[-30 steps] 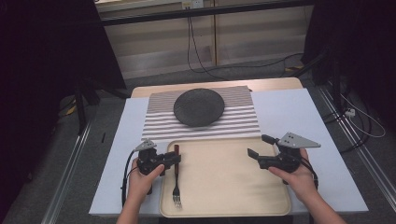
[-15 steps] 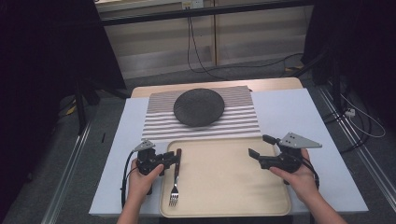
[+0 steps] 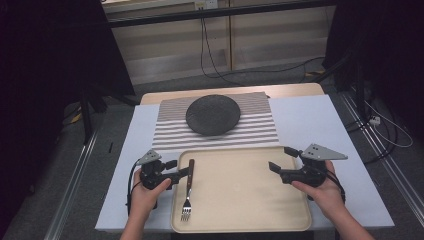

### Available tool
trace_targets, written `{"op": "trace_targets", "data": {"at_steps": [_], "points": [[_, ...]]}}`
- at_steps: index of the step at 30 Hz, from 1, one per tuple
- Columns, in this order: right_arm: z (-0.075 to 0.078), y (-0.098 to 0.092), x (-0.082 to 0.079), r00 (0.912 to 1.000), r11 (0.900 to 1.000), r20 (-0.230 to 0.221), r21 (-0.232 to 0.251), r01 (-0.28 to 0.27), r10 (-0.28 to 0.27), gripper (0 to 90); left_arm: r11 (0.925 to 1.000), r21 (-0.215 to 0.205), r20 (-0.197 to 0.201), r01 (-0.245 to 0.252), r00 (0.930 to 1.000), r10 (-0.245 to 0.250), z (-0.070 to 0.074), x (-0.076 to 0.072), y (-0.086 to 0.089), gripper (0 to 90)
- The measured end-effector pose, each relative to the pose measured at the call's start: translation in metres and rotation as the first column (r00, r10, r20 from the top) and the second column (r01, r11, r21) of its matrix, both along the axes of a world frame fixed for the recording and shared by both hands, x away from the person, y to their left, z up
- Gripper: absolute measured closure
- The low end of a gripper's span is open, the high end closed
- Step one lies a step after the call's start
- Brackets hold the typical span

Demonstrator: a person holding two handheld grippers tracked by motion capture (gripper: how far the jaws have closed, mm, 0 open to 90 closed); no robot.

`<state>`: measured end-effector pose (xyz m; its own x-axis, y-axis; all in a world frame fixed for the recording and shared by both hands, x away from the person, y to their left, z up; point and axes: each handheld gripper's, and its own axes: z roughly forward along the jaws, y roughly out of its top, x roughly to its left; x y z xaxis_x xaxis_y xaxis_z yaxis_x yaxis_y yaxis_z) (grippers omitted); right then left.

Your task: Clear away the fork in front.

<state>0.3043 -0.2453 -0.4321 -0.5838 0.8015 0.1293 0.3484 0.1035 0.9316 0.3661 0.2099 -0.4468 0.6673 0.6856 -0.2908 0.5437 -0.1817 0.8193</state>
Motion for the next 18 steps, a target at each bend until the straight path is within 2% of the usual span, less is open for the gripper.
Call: {"op": "trace_targets", "data": {"at_steps": [8, 18], "points": [[0.0, -0.01, -0.011, 0.9999, 1.0, -0.012, -0.004, -0.007, 0.007, 18.2, 0.9996, 0.013, 0.031, 0.025, 0.9992, -0.026, 0.009, -0.007, 0.008, 25.7], [-0.002, -0.024, -0.019, 0.9997, 1.0, -0.021, -0.004, 0.011, -0.011, 17.7, 0.9989, 0.041, 0.042, 0.024, 0.9988, -0.026, 0.011, -0.015, 0.023, 18.9]]}}
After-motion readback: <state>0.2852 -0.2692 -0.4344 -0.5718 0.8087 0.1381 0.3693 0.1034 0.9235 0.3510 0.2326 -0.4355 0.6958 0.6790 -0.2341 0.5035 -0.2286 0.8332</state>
